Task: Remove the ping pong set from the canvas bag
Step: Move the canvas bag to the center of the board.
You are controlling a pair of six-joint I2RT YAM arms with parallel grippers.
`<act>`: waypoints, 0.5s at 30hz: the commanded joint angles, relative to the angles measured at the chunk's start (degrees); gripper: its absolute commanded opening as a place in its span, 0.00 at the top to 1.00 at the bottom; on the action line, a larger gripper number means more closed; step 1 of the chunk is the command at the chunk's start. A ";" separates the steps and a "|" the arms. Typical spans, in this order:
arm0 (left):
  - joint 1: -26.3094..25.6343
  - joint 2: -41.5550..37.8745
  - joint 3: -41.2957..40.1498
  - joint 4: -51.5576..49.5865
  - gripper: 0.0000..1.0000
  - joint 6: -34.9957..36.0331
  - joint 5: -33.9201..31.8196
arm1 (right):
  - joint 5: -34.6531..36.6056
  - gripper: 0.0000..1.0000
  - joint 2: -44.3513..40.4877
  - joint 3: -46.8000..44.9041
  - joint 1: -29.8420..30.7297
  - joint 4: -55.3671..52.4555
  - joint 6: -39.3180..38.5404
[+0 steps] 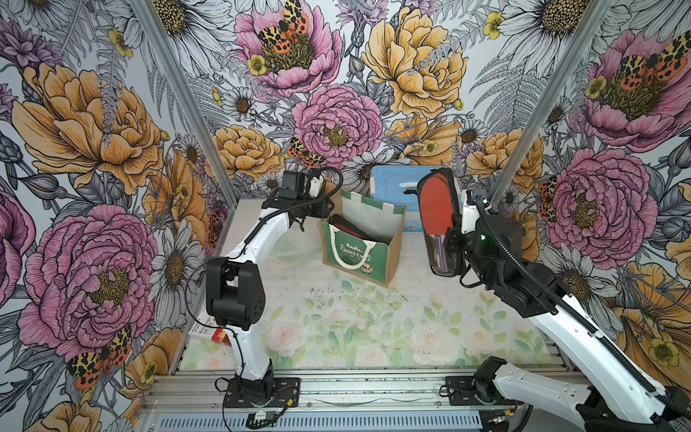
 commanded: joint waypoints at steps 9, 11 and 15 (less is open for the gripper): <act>0.19 0.64 1.96 -4.50 1.00 -0.25 -2.87 | -6.22 1.00 -2.98 -8.83 -2.07 -1.43 17.62; 0.52 -0.83 0.75 -4.25 1.00 -1.12 -3.48 | -8.06 1.00 -3.51 -11.45 -2.43 -1.35 19.94; 1.66 -4.29 -3.81 -1.12 1.00 -5.23 -4.20 | -11.87 1.00 -5.68 -16.31 -2.95 -1.26 24.32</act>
